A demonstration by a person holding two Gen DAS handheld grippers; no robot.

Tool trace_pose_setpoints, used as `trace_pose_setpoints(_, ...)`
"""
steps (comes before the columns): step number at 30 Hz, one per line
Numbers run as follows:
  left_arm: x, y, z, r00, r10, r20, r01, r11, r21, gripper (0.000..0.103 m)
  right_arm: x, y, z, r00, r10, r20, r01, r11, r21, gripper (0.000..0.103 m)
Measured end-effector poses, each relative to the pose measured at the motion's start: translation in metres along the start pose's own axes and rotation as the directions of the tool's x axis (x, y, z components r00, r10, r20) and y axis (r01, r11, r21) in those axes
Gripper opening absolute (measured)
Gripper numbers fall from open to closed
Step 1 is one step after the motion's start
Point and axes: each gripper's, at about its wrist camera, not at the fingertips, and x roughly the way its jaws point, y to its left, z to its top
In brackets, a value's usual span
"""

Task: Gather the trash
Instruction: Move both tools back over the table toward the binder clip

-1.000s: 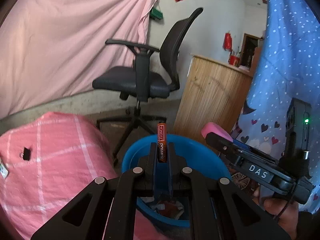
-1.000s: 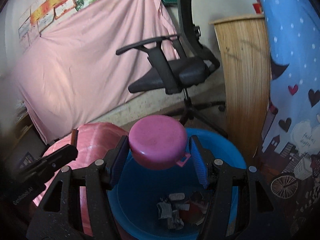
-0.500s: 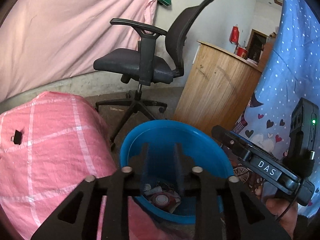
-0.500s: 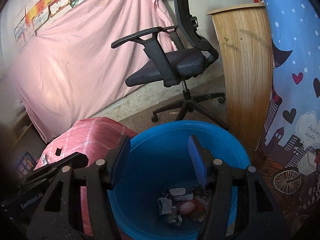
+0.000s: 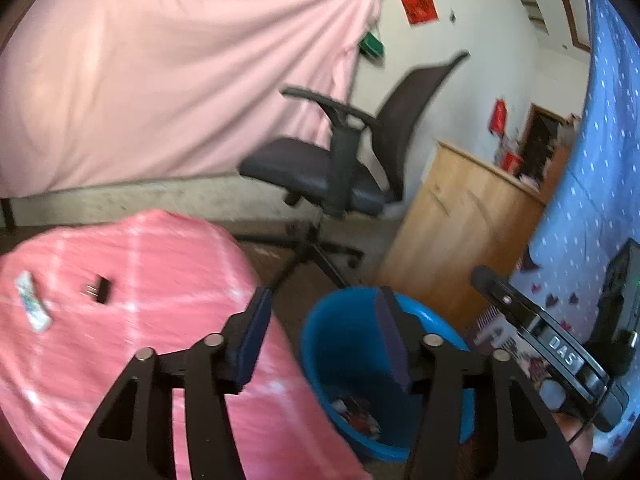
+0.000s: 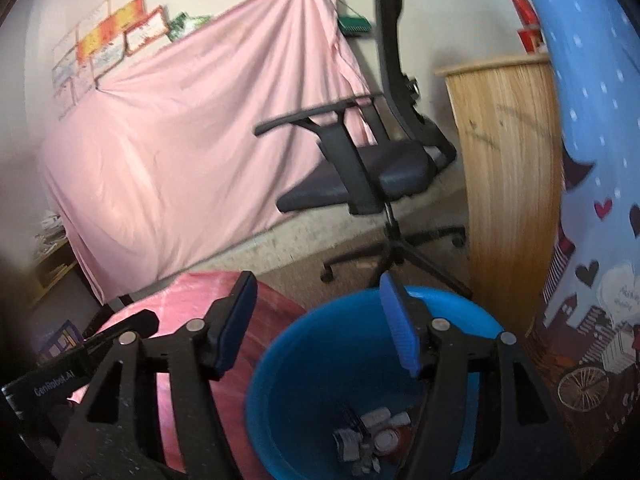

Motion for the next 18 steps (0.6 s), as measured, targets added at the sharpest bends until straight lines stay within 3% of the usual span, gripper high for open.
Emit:
trace_pose_setpoints(3,-0.022,0.017,0.008,0.996,0.056,0.075,-0.054,0.998,-0.017,0.058,-0.003,0.021,0.003,0.998,0.031,0.049,-0.029,0.999,-0.037,0.099)
trace_pose_setpoints(6,-0.041,0.033,0.012,0.984,0.112,0.141,-0.107,0.993,-0.040,0.075,-0.008,0.038,0.003,0.993,0.057,0.103,-0.050,0.996,-0.071,0.103)
trace_pose_setpoints(8,-0.056,0.045,0.012,0.970,0.153,0.188,-0.143,0.987,-0.067,0.090,-0.009,0.053,0.002,0.987,0.076,0.141,-0.063,0.994,-0.094,0.103)
trace_pose_setpoints(10,-0.069,0.058,0.011,0.951,0.207,0.229,-0.190,0.977,-0.095,0.097,-0.010,0.066,0.002,0.981,0.095,0.170,-0.077,0.991,-0.108,0.103)
trace_pose_setpoints(15,-0.094,0.092,0.006,0.903,0.327,0.279,-0.300,0.944,-0.137,0.099,-0.006,0.100,0.001,0.960,0.168,0.223,-0.135,0.979,-0.156,0.103)
trace_pose_setpoints(18,-0.105,0.115,0.000,0.883,0.373,0.286,-0.341,0.927,-0.156,0.099,0.001,0.120,-0.002,0.951,0.209,0.227,-0.170,0.969,-0.180,0.103)
